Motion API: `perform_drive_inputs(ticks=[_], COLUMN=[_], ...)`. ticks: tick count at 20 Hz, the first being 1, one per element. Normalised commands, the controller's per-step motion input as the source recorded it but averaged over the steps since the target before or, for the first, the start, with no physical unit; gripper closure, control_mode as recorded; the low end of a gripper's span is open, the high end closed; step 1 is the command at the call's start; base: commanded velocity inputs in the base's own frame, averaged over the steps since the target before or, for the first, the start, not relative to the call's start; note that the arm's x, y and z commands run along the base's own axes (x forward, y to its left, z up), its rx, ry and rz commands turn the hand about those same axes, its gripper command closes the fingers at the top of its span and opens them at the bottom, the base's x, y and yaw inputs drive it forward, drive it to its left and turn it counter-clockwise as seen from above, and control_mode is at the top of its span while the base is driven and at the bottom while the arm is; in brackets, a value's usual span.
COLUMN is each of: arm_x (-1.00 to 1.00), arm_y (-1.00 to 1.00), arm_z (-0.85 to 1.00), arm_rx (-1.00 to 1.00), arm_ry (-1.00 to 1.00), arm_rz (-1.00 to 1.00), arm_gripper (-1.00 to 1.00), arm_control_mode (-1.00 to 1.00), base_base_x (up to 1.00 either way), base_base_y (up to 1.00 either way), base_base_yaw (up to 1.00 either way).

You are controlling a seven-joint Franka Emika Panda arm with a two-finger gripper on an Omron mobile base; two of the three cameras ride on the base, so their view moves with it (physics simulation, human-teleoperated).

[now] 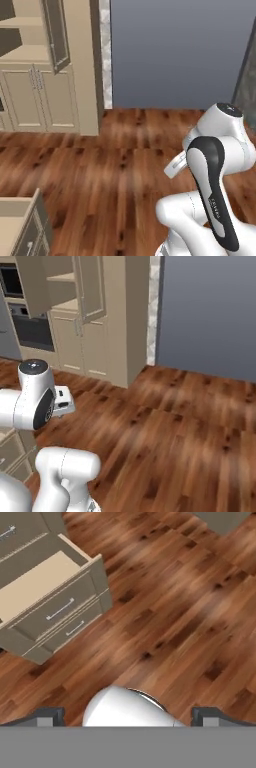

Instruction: Collect the paprika, ketchup, and shaker from the cabinet and place them next to the stove.

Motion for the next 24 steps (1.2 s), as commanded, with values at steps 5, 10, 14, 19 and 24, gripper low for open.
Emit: perform_drive_inputs(ticks=[5,10,14,19,24], arm_x=[0.0,0.0,0.0,0.0,0.0], arm_y=[0.0,0.0,0.0,0.0,0.0], arm_z=[0.0,0.0,0.0,0.0,0.0], arm_rx=[0.0,0.0,0.0,0.0,0.0], arm_ry=[0.0,0.0,0.0,0.0,0.0], arm_rz=[0.0,0.0,0.0,0.0,0.0], arm_gripper=[-1.0,-1.0,-1.0,-1.0,-1.0], arm_control_mode=[1.0,1.0,1.0,1.0,1.0], base_base_x=[0.98,1.0,0.97,0.88,0.7], base_base_y=[0.01,0.0,0.01,0.11,0.18], base_base_yaw=[0.38,0.35,0.32,0.26,0.11])
